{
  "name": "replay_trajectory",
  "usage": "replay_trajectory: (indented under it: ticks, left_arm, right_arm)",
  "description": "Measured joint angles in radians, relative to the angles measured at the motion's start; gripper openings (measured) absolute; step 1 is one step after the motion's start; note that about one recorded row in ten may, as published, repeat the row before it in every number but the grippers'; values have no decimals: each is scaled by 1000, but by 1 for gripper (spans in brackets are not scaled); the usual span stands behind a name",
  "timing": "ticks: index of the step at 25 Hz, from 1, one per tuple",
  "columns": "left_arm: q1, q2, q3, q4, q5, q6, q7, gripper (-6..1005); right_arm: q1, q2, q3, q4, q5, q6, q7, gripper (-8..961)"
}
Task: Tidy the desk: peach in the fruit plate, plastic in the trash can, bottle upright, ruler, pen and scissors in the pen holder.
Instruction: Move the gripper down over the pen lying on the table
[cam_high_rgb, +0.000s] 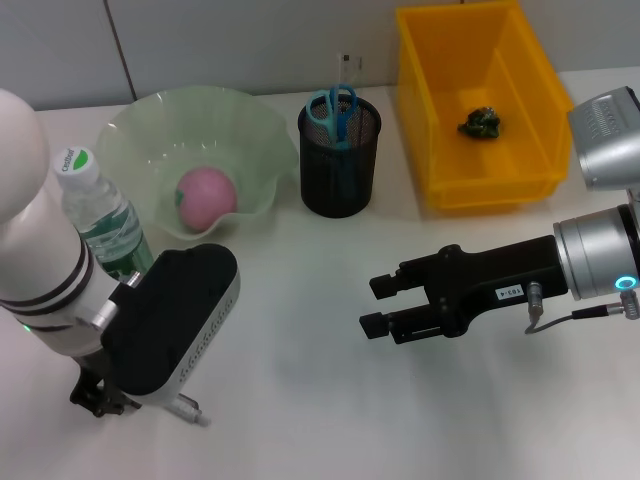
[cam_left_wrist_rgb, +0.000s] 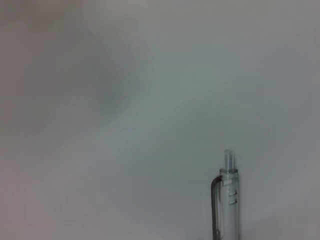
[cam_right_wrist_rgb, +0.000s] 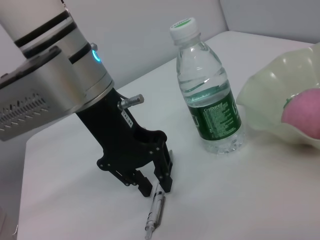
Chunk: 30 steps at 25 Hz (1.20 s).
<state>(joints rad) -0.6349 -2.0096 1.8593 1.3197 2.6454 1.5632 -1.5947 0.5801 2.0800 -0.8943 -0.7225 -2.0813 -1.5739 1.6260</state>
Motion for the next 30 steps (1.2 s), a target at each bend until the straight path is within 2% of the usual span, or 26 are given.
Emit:
replay_trajectory:
  ticks: [16,30]
  left_arm:
    - [-20,0,6,-29,-4,-1,-11,264]
    - [-36,-4,9,-53,-3,1,-13,253]
  right_arm:
    - [-3,0,4,0,3,2,0,632]
    - [-1,0,5,0,3,1,0,631]
